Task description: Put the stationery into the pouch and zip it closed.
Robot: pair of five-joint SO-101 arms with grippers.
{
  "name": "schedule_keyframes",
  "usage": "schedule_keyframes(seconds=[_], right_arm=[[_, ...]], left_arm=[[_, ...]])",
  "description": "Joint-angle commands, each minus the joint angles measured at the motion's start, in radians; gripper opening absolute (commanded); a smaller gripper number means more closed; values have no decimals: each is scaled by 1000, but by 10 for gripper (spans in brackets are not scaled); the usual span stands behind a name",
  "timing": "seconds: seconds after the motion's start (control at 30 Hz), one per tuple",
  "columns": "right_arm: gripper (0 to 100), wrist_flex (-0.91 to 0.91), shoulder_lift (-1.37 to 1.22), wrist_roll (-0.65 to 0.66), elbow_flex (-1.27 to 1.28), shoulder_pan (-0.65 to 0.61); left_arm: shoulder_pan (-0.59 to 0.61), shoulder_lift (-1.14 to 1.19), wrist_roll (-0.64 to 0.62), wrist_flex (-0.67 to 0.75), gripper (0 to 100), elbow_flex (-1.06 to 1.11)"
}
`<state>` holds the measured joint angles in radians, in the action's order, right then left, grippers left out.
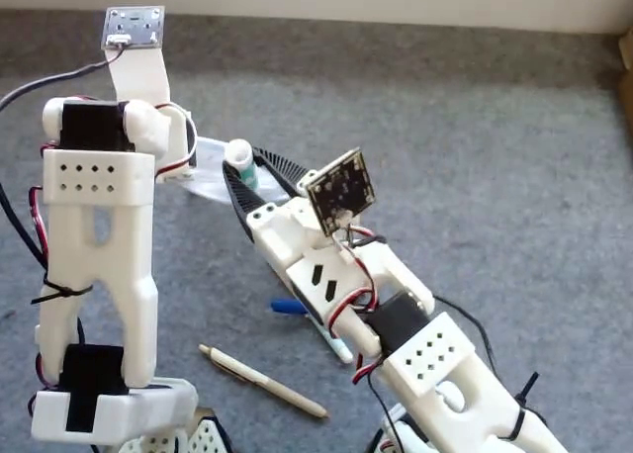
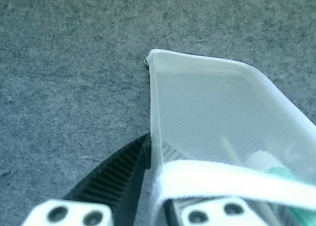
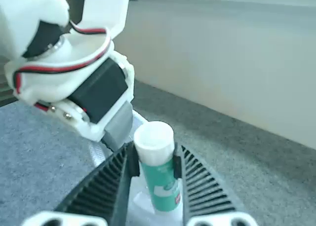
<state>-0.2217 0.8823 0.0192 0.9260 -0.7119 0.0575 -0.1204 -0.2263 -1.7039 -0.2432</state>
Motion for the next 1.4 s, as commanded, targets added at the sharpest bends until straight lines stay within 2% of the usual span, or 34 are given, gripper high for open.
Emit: schedule_keyframes(seconds=[0.0, 0.67, 0.83, 1.03, 1.37], right_arm=[[105, -165, 5, -11, -99, -5], [109, -690, 5, -12, -513, -5], [111, -727, -2, -12, -567, -5], [169, -731, 5, -14, -565, -5], [169, -960, -5, -12, -610, 2]], left_arm=[[18, 7, -9, 0, 6, -24], [18, 8, -9, 0, 6, -22], [18, 8, -9, 0, 6, -22], [19, 8, -9, 0, 6, -21], [134, 1, -9, -5, 6, -21]])
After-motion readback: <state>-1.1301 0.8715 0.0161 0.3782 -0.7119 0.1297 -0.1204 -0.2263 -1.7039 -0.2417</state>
